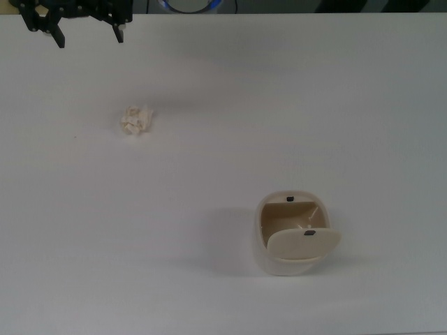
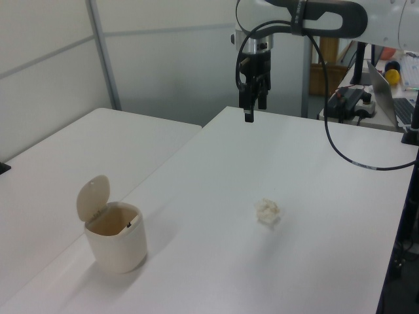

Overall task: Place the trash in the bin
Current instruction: 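Move the open gripper toward the crumpled white paper ball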

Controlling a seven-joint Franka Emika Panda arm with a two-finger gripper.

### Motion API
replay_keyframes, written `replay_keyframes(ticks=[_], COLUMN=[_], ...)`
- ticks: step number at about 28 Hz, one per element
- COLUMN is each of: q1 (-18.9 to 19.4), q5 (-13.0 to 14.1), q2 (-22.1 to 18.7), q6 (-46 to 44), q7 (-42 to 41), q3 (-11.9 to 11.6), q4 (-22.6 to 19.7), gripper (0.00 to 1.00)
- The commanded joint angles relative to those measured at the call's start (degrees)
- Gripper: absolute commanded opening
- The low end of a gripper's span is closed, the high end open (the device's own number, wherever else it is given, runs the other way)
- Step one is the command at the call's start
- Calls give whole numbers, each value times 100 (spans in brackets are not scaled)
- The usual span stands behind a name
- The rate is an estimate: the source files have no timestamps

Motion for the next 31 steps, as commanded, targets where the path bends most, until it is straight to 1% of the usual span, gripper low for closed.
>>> replay_keyframes(ticks=[1, 6, 7, 11, 12, 17, 18, 20, 23, 24, 27, 29, 31], q1=[24, 120, 216, 235, 244, 252, 252, 252, 244, 252, 252, 252, 252], q5=[11, 3, -6, -6, -6, -15, -32, -41, -68, -155, -375, -471, -577], q2=[-120, -216, -269, -392, -445, -717, -831, -884, -902, -902, -902, -902, -893], q6=[106, 141, 220, 536, 729, 1432, 1729, 1995, 2320, 2504, 2839, 3120, 3612], q7=[19, 37, 159, 677, 809, 1109, 1170, 1188, 1197, 1240, 1346, 1521, 1794], q3=[-40, 30, 30, 30, 39, 56, 65, 91, 126, 135, 135, 135, 135], q4=[-154, -681, -883, -1270, -1532, -2237, -2525, -2799, -3090, -3265, -3529, -3714, -3977], gripper=[100, 100, 100, 100, 100, 100, 100, 100, 100, 100, 100, 100, 100])
